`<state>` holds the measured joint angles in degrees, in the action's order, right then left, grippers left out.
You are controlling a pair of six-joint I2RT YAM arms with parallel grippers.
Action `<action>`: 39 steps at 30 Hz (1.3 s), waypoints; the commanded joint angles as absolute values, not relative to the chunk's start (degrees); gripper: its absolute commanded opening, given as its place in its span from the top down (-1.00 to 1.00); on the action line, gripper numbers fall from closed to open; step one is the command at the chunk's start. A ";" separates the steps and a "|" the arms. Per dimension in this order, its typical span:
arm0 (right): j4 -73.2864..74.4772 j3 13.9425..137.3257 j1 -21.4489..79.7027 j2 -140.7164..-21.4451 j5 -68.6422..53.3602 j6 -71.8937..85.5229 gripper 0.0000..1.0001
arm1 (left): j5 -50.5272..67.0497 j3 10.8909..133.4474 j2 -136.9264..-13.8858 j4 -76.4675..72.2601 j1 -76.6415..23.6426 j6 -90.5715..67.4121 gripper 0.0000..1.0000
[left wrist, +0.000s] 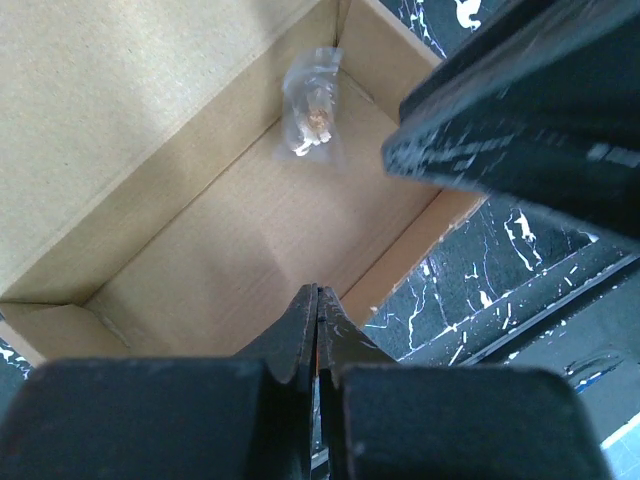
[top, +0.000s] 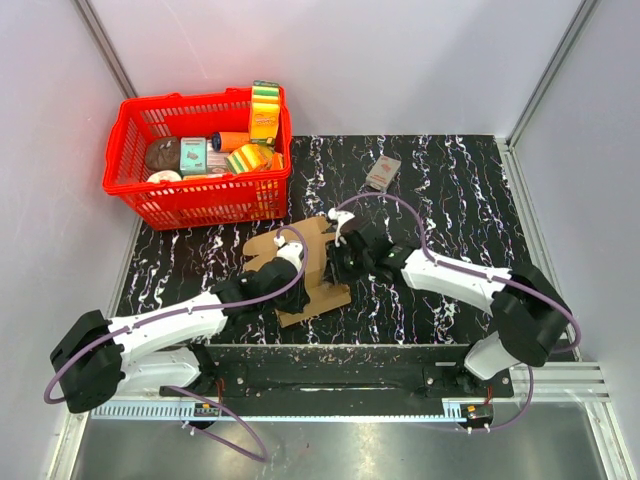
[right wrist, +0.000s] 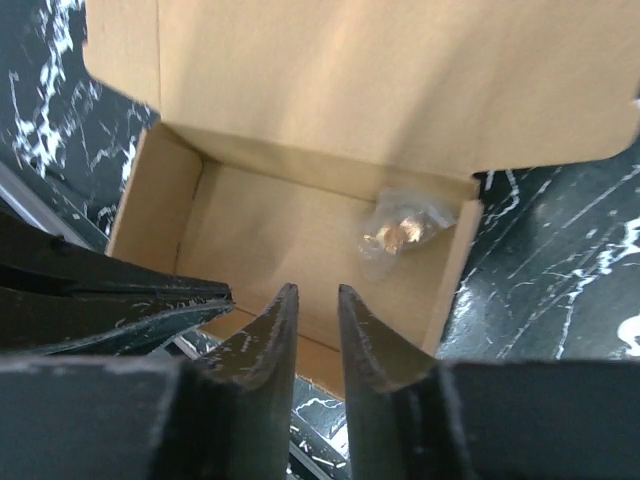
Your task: Fold the paper box
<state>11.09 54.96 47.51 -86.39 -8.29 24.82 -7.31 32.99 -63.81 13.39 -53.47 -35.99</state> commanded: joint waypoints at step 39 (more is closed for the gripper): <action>5.27 34.02 49.31 -71.99 3.60 39.20 0.46 | -16.87 38.84 -42.01 27.33 -52.56 -36.57 1.00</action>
<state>6.17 35.94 49.12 -75.20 0.10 36.32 -13.17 33.80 -44.18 23.88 -53.19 -37.39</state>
